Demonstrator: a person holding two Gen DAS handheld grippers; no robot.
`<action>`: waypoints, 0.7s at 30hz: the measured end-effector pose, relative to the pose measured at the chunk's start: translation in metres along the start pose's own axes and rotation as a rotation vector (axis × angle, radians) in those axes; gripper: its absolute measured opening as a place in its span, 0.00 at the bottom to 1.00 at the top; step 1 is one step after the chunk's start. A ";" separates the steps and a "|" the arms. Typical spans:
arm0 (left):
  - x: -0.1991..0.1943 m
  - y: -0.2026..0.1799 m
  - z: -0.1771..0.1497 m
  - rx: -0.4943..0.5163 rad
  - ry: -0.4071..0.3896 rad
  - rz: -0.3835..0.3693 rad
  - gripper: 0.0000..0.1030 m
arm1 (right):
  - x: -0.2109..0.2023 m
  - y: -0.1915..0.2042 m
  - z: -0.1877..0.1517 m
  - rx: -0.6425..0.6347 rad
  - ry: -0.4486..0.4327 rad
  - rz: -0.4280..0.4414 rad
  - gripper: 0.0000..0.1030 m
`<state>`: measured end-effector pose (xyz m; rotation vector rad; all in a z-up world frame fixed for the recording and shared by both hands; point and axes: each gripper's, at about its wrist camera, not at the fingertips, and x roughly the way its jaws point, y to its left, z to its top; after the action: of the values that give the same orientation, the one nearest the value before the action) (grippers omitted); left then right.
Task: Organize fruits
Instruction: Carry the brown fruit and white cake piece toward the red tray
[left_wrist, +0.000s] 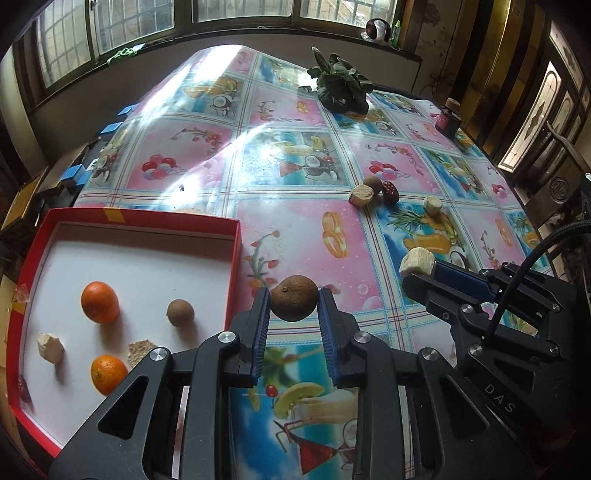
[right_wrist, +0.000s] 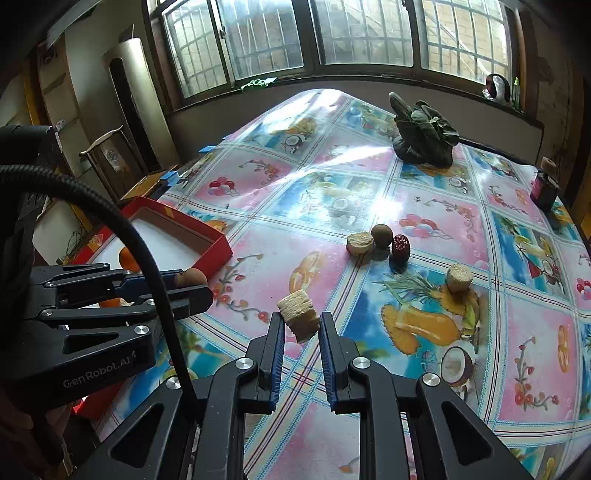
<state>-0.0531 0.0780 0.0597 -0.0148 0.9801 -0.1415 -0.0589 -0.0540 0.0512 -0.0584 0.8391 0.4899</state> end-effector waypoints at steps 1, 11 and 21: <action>-0.003 0.003 -0.002 -0.005 -0.004 0.004 0.25 | -0.001 0.003 0.000 -0.002 -0.003 -0.002 0.17; -0.027 0.031 -0.019 -0.053 -0.043 0.048 0.25 | -0.011 0.034 -0.002 -0.042 -0.013 0.004 0.17; -0.045 0.064 -0.031 -0.101 -0.069 0.111 0.25 | -0.008 0.068 0.002 -0.101 -0.011 0.039 0.17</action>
<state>-0.0960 0.1484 0.0748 -0.0575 0.9159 0.0111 -0.0915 0.0041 0.0681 -0.1322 0.8057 0.5687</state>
